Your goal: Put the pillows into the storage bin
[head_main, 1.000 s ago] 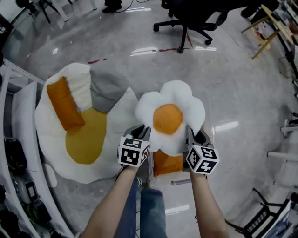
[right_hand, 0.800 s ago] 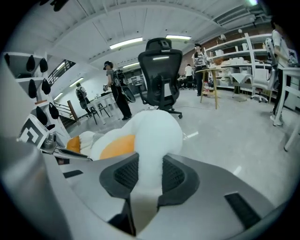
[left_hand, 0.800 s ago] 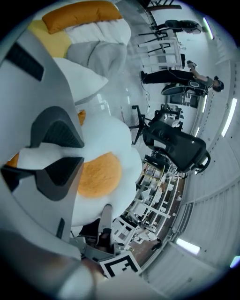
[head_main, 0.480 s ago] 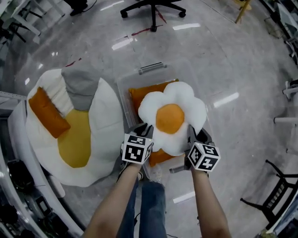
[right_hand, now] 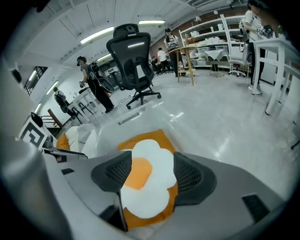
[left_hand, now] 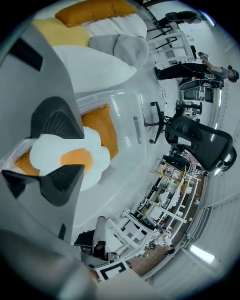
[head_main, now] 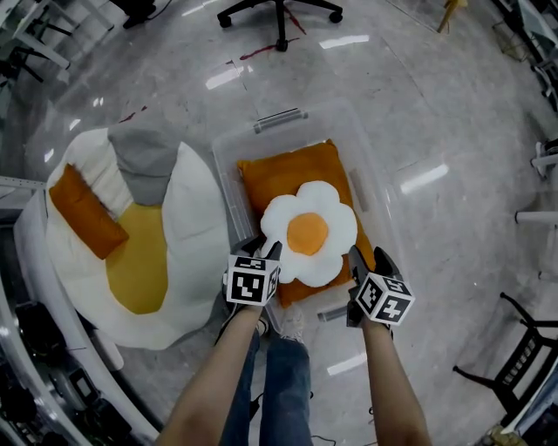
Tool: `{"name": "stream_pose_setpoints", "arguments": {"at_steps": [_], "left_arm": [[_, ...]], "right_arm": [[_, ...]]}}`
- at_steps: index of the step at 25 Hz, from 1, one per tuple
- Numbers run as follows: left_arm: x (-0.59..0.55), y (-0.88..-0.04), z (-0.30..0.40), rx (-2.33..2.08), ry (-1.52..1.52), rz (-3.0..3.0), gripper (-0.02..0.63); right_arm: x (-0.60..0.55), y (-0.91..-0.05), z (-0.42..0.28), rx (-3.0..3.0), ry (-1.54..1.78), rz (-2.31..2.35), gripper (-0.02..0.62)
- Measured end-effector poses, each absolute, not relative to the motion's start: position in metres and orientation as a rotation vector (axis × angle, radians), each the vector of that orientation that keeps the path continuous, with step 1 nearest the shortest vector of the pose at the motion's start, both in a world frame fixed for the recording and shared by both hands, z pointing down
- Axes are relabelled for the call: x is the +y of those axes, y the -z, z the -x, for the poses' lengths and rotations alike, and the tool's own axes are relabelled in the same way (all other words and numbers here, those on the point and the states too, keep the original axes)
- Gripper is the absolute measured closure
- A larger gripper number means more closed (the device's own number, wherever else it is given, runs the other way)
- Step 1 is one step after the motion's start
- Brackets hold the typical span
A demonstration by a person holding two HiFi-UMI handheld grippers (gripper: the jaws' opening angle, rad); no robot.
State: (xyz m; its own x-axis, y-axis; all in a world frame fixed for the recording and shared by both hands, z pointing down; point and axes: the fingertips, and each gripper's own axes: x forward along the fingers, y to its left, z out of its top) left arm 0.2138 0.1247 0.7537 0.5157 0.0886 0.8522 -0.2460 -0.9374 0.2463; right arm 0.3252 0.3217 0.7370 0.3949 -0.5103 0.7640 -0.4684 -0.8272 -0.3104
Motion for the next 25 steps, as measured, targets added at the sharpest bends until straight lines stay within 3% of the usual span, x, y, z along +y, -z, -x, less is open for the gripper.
{"name": "stream_pose_setpoints", "arguments": {"at_steps": [6, 14, 19, 25], "left_arm": [[0.105, -0.727, -0.21, -0.199, -1.267, -2.43, 0.425], [0.016, -0.684, -0.18, -0.432, -1.098, -2.414, 0.425], [-0.086, -0.664, -0.109, -0.709, -0.988, -2.338, 0.425], [-0.2, -0.654, 0.028, -0.988, -0.913, -2.241, 0.425]], "right_arm": [[0.285, -0.708, -0.318, 1.011, 1.391, 2.557, 0.334], [0.155, -0.656, -0.303, 1.359, 1.32, 2.498, 0.334], [0.032, -0.638, -0.261, 1.679, 1.309, 2.387, 0.334], [-0.106, -0.636, -0.165, 1.994, 1.3, 2.231, 0.334]]}}
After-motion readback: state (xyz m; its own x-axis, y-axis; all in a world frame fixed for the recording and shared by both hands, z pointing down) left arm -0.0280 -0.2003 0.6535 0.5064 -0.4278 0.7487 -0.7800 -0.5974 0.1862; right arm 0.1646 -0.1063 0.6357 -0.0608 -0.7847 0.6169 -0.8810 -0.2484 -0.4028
